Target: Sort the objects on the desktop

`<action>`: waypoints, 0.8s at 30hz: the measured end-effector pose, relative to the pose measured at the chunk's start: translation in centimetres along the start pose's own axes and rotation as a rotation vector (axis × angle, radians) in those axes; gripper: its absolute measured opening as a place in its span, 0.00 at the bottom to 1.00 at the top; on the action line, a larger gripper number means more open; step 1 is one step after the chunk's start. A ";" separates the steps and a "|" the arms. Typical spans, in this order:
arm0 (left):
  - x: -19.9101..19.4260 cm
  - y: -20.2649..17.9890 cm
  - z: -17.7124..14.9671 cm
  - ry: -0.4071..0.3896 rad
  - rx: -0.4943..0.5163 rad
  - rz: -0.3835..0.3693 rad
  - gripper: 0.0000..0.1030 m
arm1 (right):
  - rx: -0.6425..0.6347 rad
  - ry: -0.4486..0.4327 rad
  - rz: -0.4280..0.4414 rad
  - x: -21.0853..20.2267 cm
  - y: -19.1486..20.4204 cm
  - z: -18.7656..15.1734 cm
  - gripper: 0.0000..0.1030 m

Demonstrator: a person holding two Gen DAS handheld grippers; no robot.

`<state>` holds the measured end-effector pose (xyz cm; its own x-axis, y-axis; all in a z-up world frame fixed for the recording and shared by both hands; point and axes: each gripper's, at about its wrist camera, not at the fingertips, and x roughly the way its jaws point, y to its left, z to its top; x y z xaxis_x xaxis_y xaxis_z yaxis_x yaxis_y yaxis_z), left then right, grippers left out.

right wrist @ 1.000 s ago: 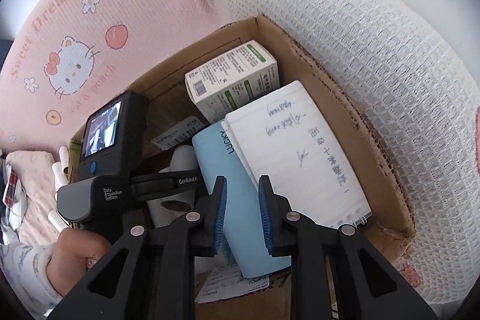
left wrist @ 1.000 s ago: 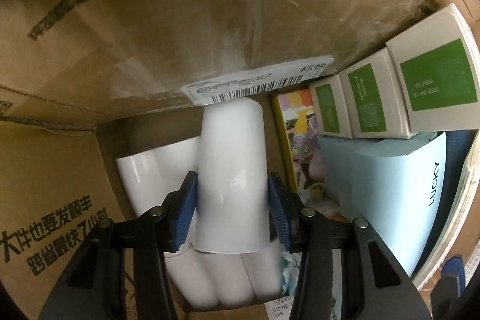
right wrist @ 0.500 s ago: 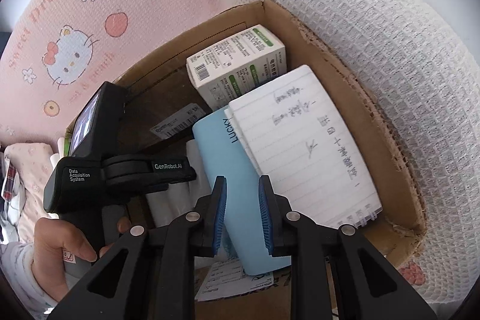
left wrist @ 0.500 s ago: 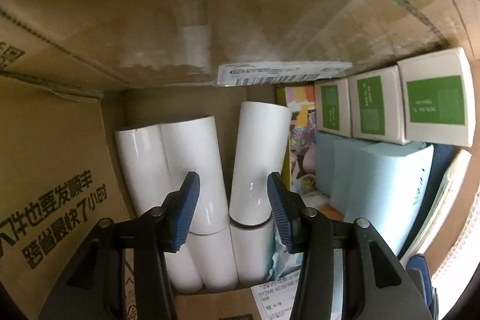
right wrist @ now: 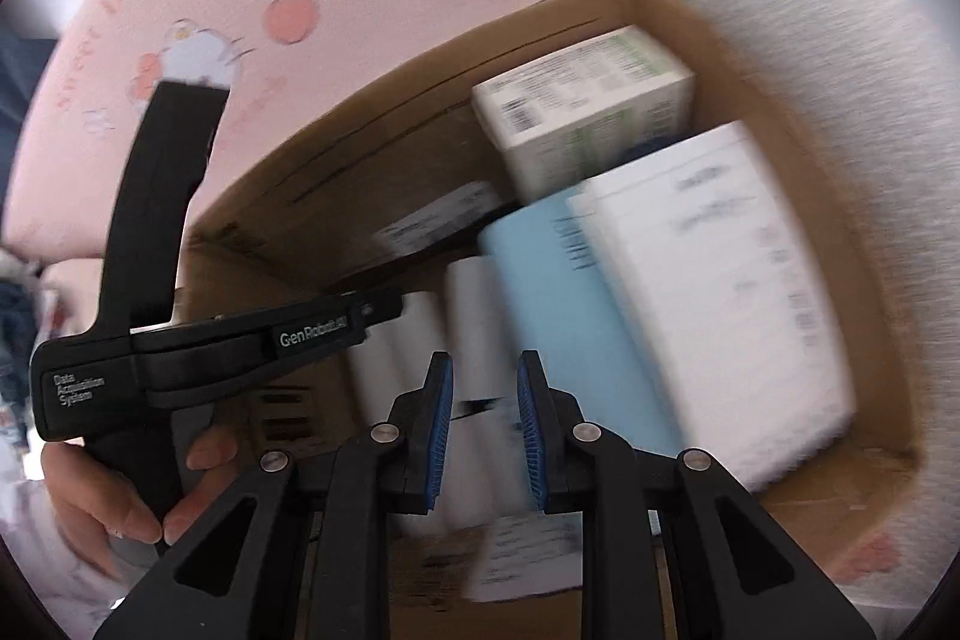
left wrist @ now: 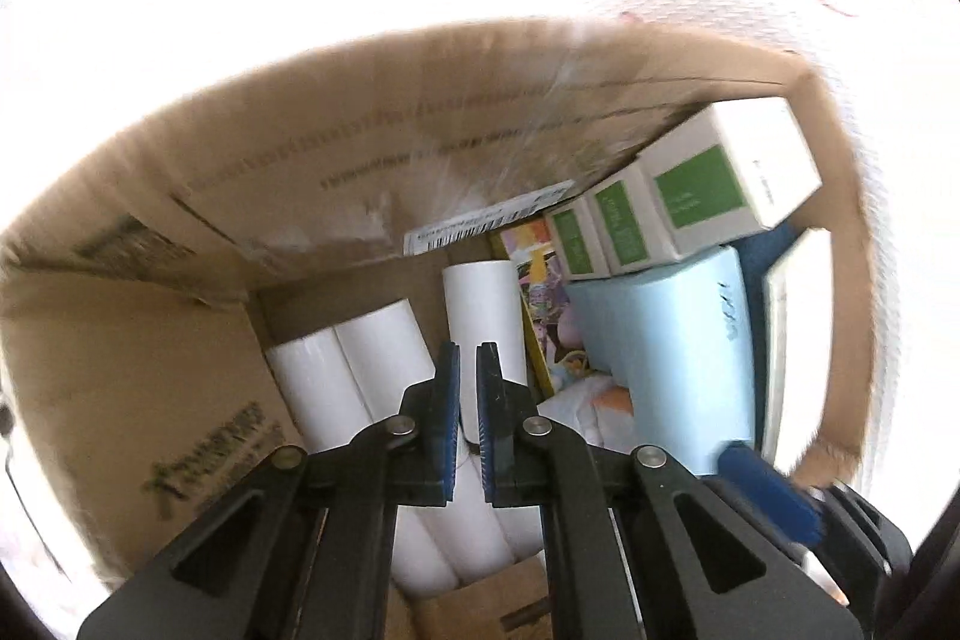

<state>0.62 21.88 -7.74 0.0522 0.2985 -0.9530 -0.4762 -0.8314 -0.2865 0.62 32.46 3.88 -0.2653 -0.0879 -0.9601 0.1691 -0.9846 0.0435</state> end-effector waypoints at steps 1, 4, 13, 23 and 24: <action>-0.5 -0.3 -0.1 -0.009 0.025 -0.006 0.05 | 0.006 0.012 0.034 0.4 0.2 0.0 0.19; -1.7 -1.5 -0.9 -0.062 0.102 0.002 0.04 | 0.006 0.037 0.081 1.6 1.0 -0.1 0.20; -5.3 3.4 -2.4 -0.240 0.334 -0.019 0.04 | -0.022 0.071 0.066 4.9 3.7 0.0 0.35; -6.1 3.4 -0.9 -0.310 0.417 -0.032 0.04 | -0.102 0.102 -0.222 8.8 5.7 1.9 0.13; -5.9 3.6 -0.7 -0.301 0.411 -0.050 0.04 | -0.107 0.125 -0.235 9.6 5.9 2.0 0.13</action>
<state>-0.81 16.79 -3.26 -0.1424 0.5054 -0.8511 -0.7887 -0.5775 -0.2110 -2.83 25.54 -4.52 -0.1909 0.1664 -0.9674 0.2182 -0.9537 -0.2071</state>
